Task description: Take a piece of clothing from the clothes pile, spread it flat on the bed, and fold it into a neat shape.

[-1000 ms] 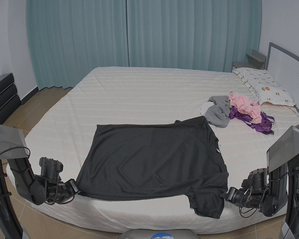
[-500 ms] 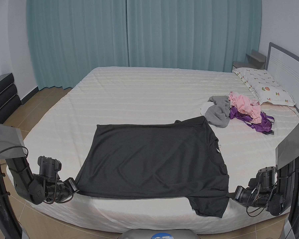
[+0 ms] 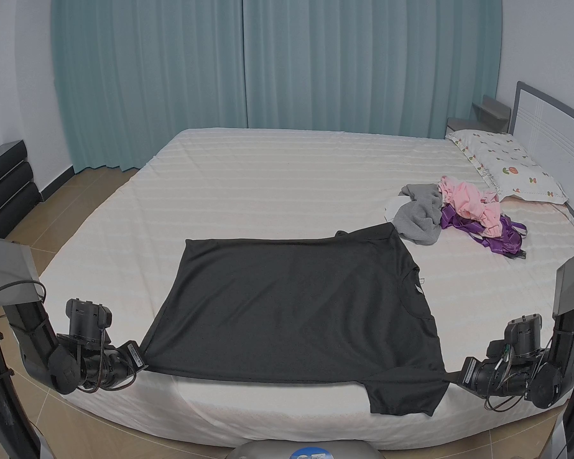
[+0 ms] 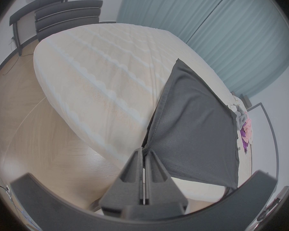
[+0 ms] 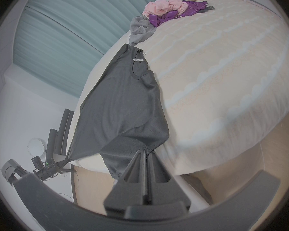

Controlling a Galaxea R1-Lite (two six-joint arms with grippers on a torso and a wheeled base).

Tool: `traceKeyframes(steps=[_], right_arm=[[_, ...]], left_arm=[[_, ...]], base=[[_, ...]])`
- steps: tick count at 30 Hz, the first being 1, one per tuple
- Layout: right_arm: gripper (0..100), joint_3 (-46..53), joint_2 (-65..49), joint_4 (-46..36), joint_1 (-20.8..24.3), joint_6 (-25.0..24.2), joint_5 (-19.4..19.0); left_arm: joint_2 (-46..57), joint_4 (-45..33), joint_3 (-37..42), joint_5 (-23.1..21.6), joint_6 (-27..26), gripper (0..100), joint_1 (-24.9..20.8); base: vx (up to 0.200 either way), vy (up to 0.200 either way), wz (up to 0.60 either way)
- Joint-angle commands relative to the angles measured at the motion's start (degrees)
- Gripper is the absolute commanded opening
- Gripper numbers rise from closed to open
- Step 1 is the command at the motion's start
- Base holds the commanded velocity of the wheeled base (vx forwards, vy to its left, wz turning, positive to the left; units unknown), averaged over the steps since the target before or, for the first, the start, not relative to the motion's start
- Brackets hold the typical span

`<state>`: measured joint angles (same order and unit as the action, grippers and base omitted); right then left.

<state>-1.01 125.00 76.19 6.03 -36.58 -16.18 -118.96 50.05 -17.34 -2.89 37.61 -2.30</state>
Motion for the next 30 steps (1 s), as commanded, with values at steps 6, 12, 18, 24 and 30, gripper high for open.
traceKeyframes(steps=[6,12,18,24,30], right_arm=[[0,1.0,-11.3,-13.2,-2.6,6.7,-2.5],[0,1.0,-14.5,-19.6,-2.7,8.5,-3.5],[0,1.0,-17.5,-24.7,-2.7,11.2,-3.7],[0,1.0,-20.1,-29.0,-2.9,11.6,-3.6],[0,1.0,-25.2,-37.1,-3.7,16.3,-3.7]], left_arm=[[3.3,0.1,4.4,0.1,-4.0,0,0.0],[4.8,0.0,5.9,0.1,-6.1,0,0.5],[6.1,0.0,7.9,0.1,-7.0,0,0.5],[6.2,0.1,10.1,0.1,-7.1,0,-0.1],[6.8,0.2,12.9,0.2,-10.1,0,0.0]], base=[[0.0,0.0,0.0],[0.0,0.0,0.0],[0.0,0.0,0.0],[0.0,0.0,0.0],[0.0,0.0,0.0]])
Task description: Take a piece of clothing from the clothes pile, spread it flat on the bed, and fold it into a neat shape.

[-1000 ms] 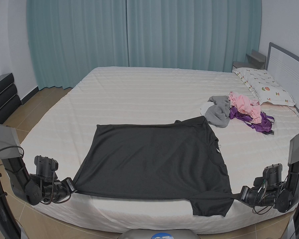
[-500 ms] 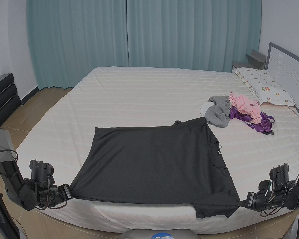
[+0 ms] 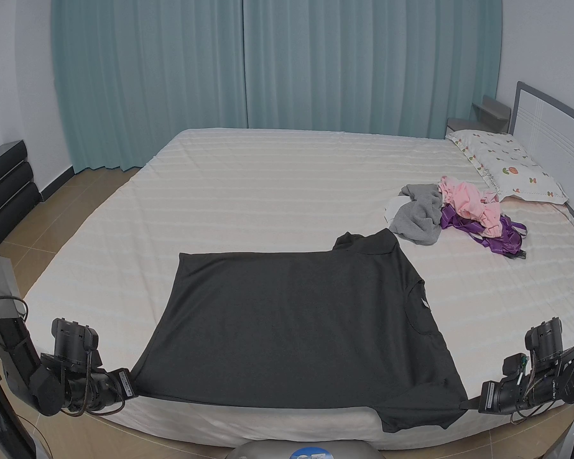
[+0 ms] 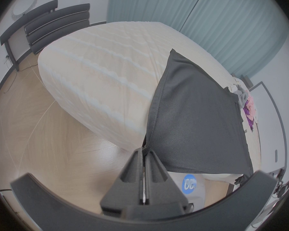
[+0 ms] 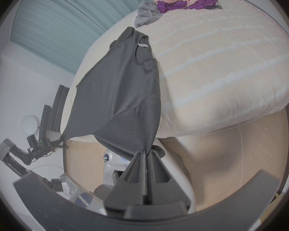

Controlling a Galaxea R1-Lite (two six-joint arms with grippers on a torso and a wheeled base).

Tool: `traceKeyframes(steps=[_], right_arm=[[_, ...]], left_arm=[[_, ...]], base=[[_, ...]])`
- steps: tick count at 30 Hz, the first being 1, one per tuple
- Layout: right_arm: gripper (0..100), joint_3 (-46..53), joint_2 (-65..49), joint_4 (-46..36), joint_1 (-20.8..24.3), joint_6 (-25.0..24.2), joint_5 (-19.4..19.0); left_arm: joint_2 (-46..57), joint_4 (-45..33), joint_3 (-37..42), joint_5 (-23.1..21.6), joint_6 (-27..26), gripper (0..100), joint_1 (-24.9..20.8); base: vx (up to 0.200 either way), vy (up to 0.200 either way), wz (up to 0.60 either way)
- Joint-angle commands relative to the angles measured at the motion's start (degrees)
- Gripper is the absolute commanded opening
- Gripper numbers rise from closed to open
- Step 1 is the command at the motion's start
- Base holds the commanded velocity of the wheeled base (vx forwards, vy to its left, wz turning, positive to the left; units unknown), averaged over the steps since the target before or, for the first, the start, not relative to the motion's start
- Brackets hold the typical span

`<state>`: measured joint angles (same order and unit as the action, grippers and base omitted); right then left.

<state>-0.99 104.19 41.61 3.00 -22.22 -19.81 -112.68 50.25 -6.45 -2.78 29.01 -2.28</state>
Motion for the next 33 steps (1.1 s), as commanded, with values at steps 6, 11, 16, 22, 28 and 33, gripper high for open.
traceKeyframes(steps=[6,11,16,22,28,33], right_arm=[[0,1.0,-8.3,-7.1,-1.0,3.6,0.0],[0,1.0,-11.0,-9.9,-1.0,5.3,0.2],[0,1.0,-11.3,-11.5,-1.0,5.6,0.4],[0,1.0,-13.3,-14.6,-1.6,8.5,0.5],[0,1.0,-13.8,-15.8,-2.4,9.8,0.6],[0,0.7,-14.5,-15.9,-2.6,11.1,0.5]], left_arm=[[2.6,-0.2,4.0,0.1,-2.1,0,-0.1],[3.6,-0.1,6.4,0.1,-4.5,0,-0.2],[4.3,-1.4,6.4,0.2,-4.8,0,-0.2],[6.9,-6.6,6.4,0.2,-6.4,0,-0.4],[9.3,-11.2,6.4,0.4,-10.1,0,-0.4],[9.3,-11.1,5.5,0.6,-10.5,0,-0.4]], base=[[0.0,0.0,0.0],[0.0,0.0,0.0],[0.0,0.0,0.0],[0.0,0.0,0.0],[0.0,0.0,0.0],[0.0,0.0,0.0]])
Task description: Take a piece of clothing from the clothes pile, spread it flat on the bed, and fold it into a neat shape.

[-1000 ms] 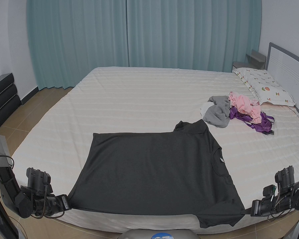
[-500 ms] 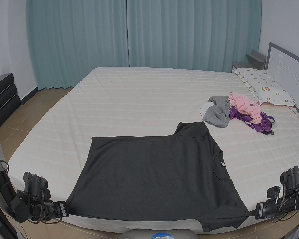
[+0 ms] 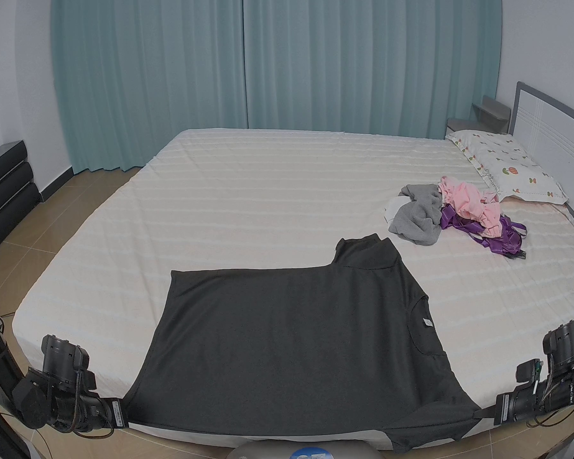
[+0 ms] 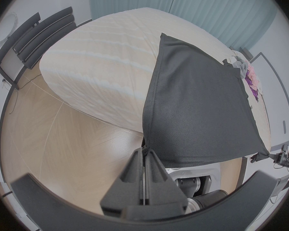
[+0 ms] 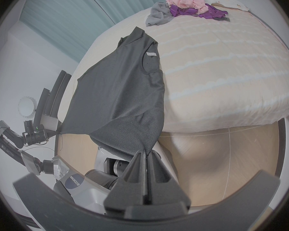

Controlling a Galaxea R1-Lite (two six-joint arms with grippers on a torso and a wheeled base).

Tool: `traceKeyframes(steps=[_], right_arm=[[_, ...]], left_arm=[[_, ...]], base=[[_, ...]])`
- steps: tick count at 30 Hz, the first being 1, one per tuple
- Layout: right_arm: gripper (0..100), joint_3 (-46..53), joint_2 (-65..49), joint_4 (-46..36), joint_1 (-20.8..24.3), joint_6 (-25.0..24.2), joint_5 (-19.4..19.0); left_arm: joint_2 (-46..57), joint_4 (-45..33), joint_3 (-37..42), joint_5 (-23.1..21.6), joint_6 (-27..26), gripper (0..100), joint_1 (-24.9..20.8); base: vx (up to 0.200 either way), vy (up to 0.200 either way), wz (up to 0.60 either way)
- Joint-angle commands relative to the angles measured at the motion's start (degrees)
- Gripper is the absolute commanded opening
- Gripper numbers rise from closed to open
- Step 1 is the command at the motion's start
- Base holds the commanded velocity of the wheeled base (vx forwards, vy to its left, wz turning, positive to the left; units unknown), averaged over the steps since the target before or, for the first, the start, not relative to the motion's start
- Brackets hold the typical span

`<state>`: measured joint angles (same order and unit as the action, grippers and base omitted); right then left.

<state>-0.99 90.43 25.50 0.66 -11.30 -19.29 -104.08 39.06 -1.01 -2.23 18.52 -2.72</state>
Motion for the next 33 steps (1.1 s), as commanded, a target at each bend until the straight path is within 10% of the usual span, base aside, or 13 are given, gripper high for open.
traceKeyframes(steps=[1,33], right_arm=[[0,0.0,-1.2,0.4,-0.3,-0.1,-0.1],[0,-26.6,16.4,-0.6,2.2,-4.2,1.5]], left_arm=[[0.4,0.2,-1.2,0.1,0.0,0,0.1],[-7.2,-16.2,-33.5,0.3,7.2,0,0.2]], base=[[0.0,0.0,0.0],[0.0,0.0,0.0]])
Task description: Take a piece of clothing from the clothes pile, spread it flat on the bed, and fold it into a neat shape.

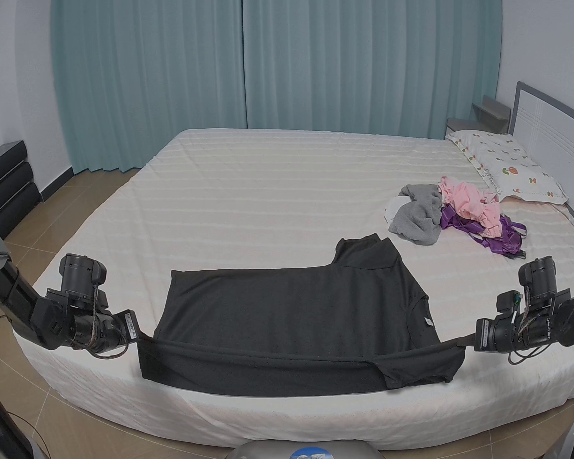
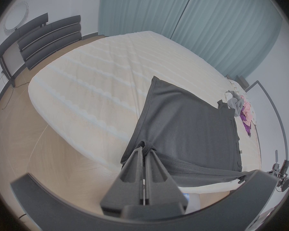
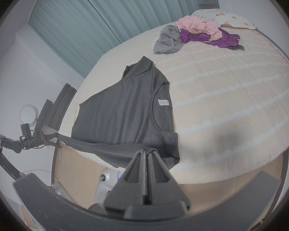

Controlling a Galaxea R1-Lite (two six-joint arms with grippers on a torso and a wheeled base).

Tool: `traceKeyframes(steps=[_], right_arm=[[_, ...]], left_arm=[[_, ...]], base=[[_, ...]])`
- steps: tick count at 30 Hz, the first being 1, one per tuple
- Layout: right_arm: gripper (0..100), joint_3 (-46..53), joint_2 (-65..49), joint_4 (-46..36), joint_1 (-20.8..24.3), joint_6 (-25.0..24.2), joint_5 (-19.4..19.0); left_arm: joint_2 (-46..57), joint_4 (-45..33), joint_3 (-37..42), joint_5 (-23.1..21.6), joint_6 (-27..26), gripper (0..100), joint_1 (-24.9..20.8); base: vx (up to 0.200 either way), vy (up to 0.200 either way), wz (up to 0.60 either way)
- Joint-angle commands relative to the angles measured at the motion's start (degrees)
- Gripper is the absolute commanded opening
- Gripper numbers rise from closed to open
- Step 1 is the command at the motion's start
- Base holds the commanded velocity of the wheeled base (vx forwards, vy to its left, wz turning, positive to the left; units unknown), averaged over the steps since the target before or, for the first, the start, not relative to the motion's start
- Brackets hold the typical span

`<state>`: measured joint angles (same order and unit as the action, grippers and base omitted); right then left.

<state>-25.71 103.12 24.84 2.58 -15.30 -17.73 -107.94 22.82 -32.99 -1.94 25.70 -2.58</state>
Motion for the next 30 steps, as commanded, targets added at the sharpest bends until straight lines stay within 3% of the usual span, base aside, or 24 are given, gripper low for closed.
traceKeyframes(steps=[1,27,28,29,30], right_arm=[[0,-3.2,5.1,0.0,0.3,-1.0,0.0],[0,-20.0,20.7,-3.8,0.8,-8.2,-0.1],[0,-20.2,20.9,-3.8,0.8,-8.3,-0.1],[100,-20.5,21.2,-3.8,0.8,-8.6,-0.1],[100,-20.6,21.2,-3.8,0.8,-9.0,-0.2]], left_arm=[[-4.5,0.0,-2.3,-0.1,0.1,0,-0.1],[-20.7,-0.4,-16.8,0.0,3.4,0,-0.1],[-20.7,-0.4,-16.8,0.0,3.4,100,-0.1],[-21.0,-0.3,-16.9,-0.1,3.5,100,-0.1],[-21.2,-0.3,-16.9,-0.1,3.8,100,-0.1]], base=[[0.0,0.0,0.0],[0.0,0.0,0.0],[0.0,0.0,0.0],[0.0,0.0,0.0],[0.0,0.0,0.0]])
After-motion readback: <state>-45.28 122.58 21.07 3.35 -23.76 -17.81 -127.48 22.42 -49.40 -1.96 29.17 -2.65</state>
